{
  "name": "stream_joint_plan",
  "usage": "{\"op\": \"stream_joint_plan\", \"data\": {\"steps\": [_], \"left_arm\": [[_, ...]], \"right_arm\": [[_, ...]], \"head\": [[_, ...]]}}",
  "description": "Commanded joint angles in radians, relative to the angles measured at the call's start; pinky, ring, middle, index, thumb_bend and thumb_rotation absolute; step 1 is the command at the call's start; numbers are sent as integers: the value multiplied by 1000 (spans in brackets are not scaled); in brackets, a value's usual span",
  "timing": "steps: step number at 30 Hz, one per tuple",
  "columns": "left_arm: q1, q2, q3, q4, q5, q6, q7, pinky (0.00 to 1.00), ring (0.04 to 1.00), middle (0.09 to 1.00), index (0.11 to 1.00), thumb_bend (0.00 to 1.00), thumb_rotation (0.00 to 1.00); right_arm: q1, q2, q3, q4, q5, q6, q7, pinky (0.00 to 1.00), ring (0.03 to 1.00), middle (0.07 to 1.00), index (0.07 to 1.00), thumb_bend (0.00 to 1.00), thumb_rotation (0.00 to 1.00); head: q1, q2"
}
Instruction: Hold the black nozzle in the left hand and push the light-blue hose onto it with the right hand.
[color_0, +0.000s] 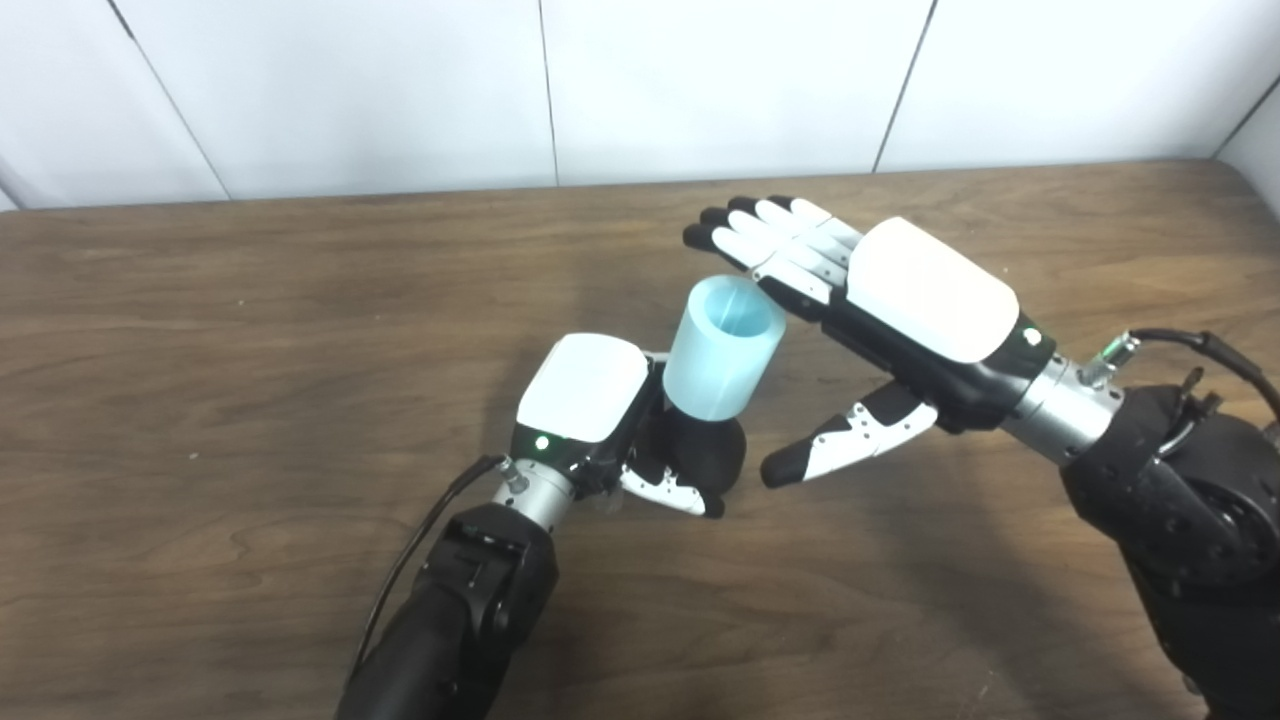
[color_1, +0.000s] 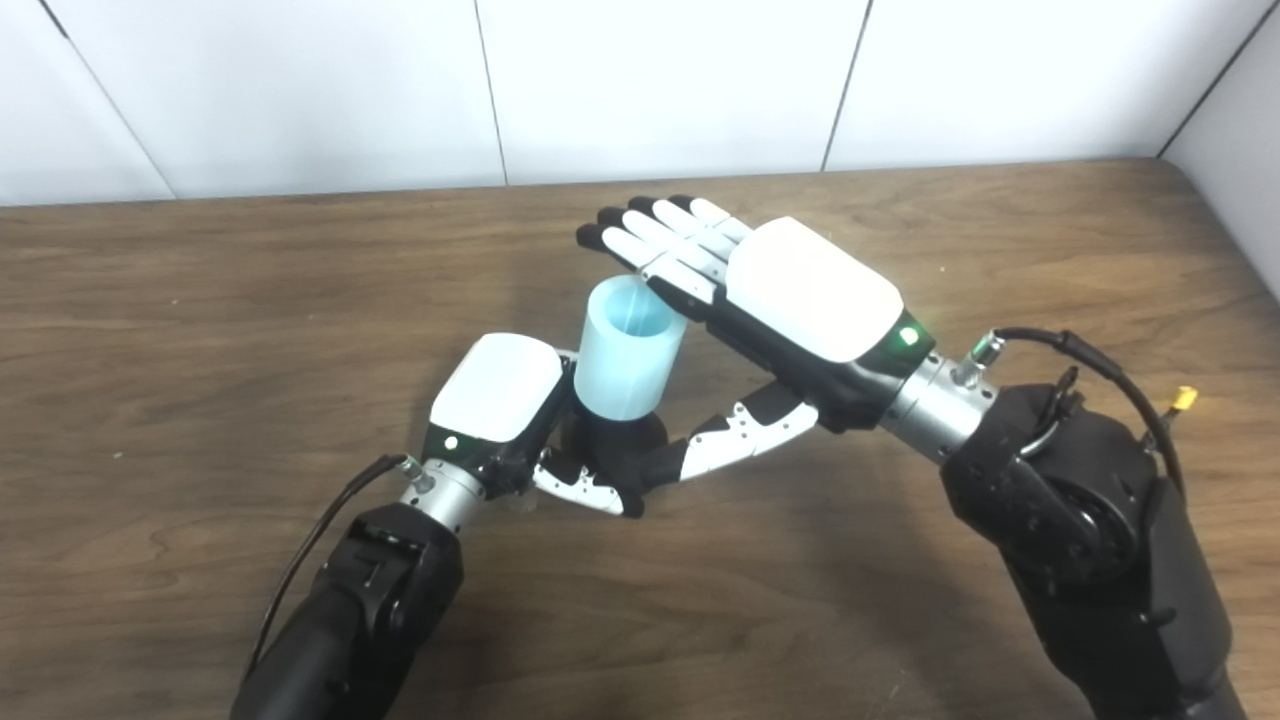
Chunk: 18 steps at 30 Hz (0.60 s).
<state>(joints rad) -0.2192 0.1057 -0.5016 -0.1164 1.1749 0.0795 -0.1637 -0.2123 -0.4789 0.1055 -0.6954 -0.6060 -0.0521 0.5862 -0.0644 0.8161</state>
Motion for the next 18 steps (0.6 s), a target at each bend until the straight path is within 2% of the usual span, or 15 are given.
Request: {"op": "stream_joint_plan", "data": {"steps": [1, 14, 18], "left_arm": [[-26, -9, 3, -21, -6, -7, 25, 452, 549, 497, 481, 524, 0], [-31, -12, 4, -13, -9, -5, 28, 471, 562, 510, 477, 522, 0], [-33, -10, 1, -18, -2, -5, 24, 464, 560, 506, 478, 523, 0]], "right_arm": [[-13, -11, -4, -36, -9, -22, -11, 971, 1000, 1000, 1000, 658, 1000], [-19, -35, 8, -45, -11, -9, 31, 944, 1000, 1000, 967, 664, 1000], [-15, -45, 17, -33, -18, -31, 34, 917, 983, 984, 935, 668, 998]], "head": [[-1, 1], [-4, 0], [-3, 1]]}}
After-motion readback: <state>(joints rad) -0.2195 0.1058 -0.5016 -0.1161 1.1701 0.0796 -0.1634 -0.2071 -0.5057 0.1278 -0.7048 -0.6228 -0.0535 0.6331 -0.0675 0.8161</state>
